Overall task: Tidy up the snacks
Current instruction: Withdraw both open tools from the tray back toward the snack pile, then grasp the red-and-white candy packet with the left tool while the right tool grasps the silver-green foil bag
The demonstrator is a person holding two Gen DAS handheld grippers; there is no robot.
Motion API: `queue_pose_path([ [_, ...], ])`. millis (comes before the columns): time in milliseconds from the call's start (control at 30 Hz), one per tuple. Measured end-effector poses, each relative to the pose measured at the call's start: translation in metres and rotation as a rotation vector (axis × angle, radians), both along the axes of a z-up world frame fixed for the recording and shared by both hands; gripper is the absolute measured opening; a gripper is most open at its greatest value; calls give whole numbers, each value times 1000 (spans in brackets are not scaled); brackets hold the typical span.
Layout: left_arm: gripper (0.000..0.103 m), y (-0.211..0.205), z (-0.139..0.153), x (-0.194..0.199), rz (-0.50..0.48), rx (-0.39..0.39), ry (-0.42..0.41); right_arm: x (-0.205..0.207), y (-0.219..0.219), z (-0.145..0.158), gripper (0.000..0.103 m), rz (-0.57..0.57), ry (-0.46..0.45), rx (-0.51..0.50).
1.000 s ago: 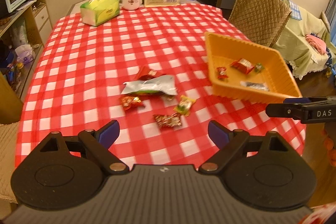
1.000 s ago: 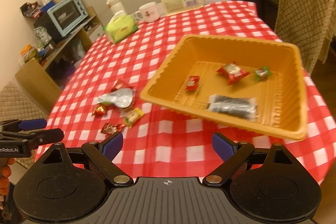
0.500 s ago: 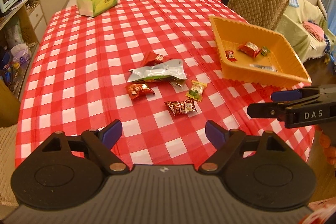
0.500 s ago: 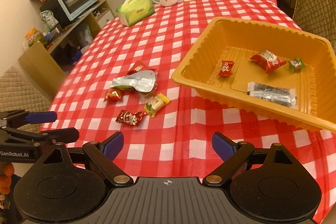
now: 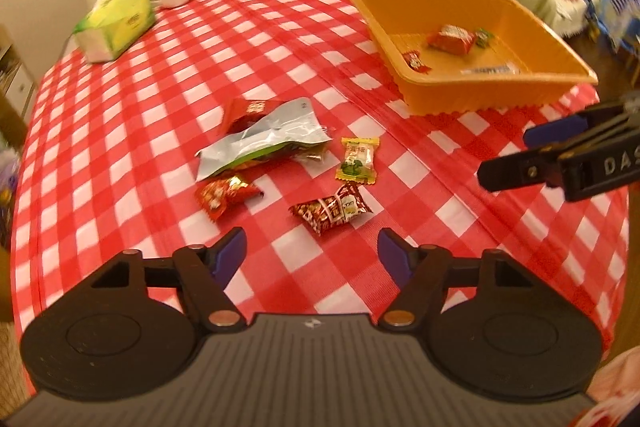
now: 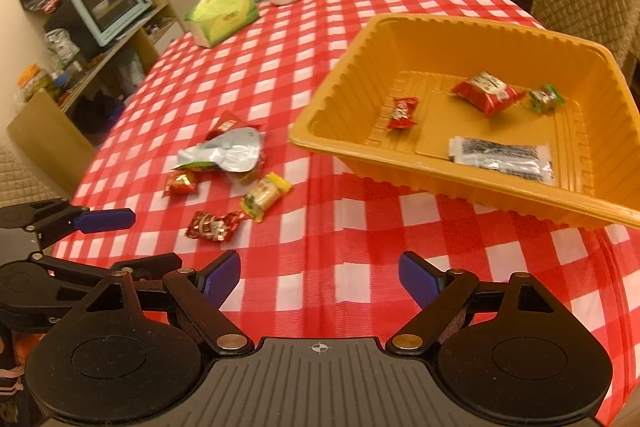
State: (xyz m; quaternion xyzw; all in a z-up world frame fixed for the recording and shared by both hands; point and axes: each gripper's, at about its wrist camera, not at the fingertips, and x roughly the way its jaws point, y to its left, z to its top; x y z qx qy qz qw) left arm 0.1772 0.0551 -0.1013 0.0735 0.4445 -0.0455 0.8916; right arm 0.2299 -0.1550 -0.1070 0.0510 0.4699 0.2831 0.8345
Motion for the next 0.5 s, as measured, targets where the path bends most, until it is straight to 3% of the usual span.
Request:
queue_pose_path([
  [267,68,-8,-23,26,-132,105,20,6,-8,-6,86,-69,30,-15],
  [500,62,-5,-30,40,-172,88,40,8,-14,-9,86,-112,45,-26],
])
